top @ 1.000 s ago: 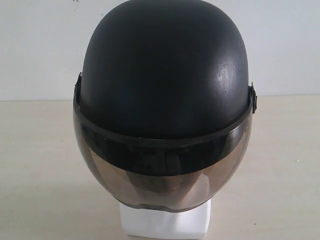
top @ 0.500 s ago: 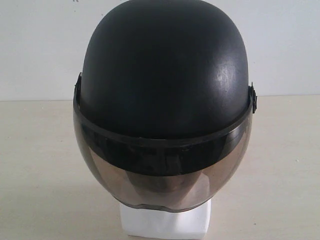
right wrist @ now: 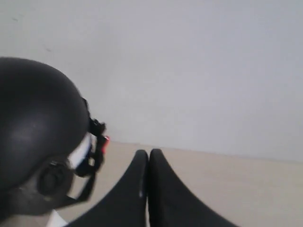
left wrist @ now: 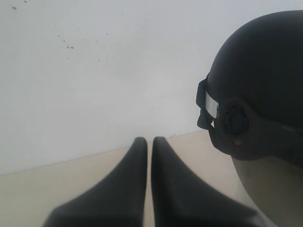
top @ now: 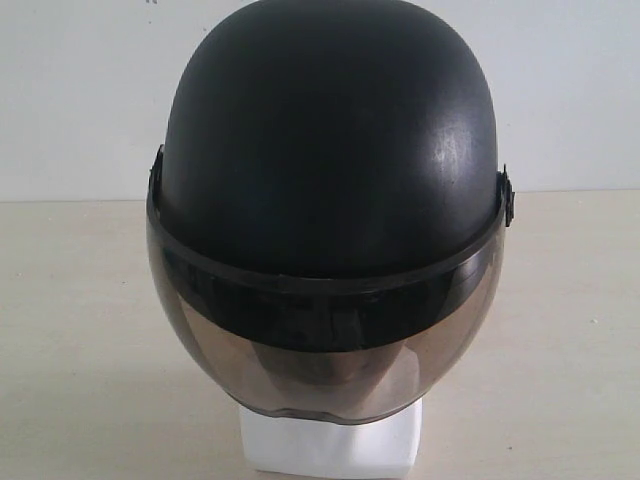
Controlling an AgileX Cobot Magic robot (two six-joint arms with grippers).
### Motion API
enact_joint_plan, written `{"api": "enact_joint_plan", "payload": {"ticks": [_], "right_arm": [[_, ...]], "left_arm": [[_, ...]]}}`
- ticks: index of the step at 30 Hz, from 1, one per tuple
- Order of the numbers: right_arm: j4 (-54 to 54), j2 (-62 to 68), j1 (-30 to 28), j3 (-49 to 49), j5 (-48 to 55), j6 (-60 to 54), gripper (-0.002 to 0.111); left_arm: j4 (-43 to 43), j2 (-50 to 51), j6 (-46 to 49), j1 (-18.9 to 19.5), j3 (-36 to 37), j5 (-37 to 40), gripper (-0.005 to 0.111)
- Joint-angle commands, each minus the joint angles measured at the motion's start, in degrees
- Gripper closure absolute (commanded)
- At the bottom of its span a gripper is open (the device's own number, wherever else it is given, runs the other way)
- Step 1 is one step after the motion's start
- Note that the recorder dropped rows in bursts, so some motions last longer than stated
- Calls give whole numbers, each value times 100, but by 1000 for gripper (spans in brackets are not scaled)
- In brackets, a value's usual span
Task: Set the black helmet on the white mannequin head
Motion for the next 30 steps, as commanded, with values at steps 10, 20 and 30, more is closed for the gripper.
{"api": "enact_joint_plan", "payload": {"ticks": [10,20,30], "right_arm": [[-3335,-2026,-8,2475,-579,2691,109],[-3309,-2026,-19,3442,-672,2770,109],[-3294,-2026,0,3442,-659,2770,109]], "left_arm": [[-37,-25,-5,20,22,48,102],[-37,-25,-5,20,22,48,102],[-37,-25,-5,20,22,48,102]]}}
